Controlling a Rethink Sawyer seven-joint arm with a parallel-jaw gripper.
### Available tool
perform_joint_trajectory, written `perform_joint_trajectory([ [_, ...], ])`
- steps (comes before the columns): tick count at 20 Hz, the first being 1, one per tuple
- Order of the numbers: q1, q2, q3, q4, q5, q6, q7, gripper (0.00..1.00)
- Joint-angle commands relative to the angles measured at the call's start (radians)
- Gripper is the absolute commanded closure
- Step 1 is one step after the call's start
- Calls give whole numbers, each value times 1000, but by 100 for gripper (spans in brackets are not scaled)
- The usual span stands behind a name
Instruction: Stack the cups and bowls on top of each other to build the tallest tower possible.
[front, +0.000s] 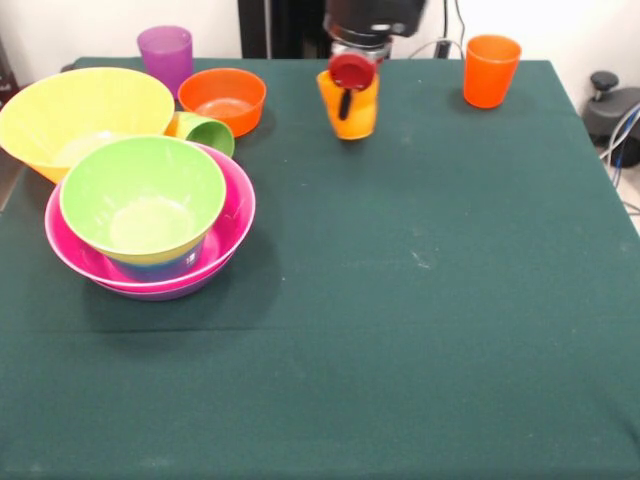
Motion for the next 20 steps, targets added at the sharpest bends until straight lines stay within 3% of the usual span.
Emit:
perform_joint_trajectory([
  [1,47,-12,39,-134,19,155,42,100],
  [6,-45,-7,59,-126,-48,95,-50,100],
  [12,-156,-87,44,-139,-106,178,-134,100],
  [17,-187,-133,57,-142,-116,235,-106,100],
  [20,-170,-179,66,-145,-88,307,-56,100],
])
